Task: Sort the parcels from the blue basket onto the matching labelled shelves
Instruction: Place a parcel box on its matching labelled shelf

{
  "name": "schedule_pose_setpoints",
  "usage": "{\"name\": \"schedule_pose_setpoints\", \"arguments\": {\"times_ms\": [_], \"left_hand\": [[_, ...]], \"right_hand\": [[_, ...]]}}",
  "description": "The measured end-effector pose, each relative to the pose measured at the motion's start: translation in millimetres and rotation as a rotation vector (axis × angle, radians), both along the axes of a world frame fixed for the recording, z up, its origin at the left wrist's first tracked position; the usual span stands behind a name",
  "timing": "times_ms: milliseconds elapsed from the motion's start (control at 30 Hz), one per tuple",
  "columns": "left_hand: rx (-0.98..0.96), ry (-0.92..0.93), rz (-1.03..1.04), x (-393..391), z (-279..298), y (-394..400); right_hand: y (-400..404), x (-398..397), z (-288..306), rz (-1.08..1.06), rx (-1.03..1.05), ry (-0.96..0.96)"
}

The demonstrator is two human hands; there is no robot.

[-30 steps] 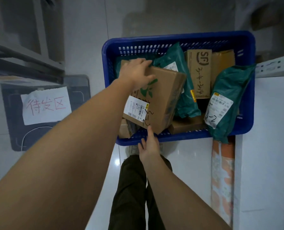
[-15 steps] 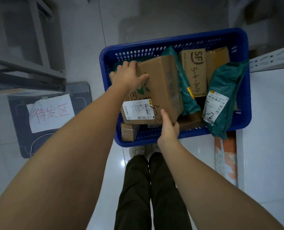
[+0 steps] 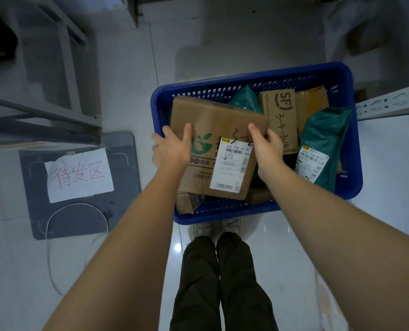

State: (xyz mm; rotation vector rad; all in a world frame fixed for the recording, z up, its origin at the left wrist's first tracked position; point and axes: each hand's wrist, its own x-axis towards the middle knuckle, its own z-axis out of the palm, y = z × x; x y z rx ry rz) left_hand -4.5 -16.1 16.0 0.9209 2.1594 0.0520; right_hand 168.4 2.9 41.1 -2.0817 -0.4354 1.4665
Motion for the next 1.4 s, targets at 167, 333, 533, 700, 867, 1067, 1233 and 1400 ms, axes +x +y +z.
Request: {"name": "schedule_pose_setpoints", "arguments": {"times_ms": [167,333,533,700,867,1067,1233,1400], "left_hand": [[-0.124,-0.269,0.318,-9.8,-25.9,-21.6],[-0.084,-0.454,0.410,-24.3,-26.1,-24.9],[-0.028,-0.477,0.389,-24.9,-24.6,-36.3],[0.000,-0.481,0.376,-15.3,14.9,-38.6],[0.067,-0.471,0.342,-4.5,82.0,-35.9],[0.133,-0.430,0.185,9.0,161.8,-31.8],[0.247,-0.426,0.105,30.6,228.7,-34.8],[0.400,-0.507,0.024,51.3,289.8,-33.8]], "right_hand": [[4.2,25.7,-14.0,0.539,-0.032,-0.076],[-15.2,21.0,-28.3,0.593,-0.069,-0.021],[-27.8,11.3,-34.4,0.530,-0.034,-0.083],[-26.1,17.0,-0.8,0.531,-0.067,-0.113],[-16.8,30.3,65.5,0.572,-0.059,-0.123],[-14.8,57.0,149.7,0.587,-0.015,-0.176],[-26.0,69.2,218.6,0.520,0.008,-0.144],[-45.9,88.5,275.7,0.465,0.140,-0.231]]}}
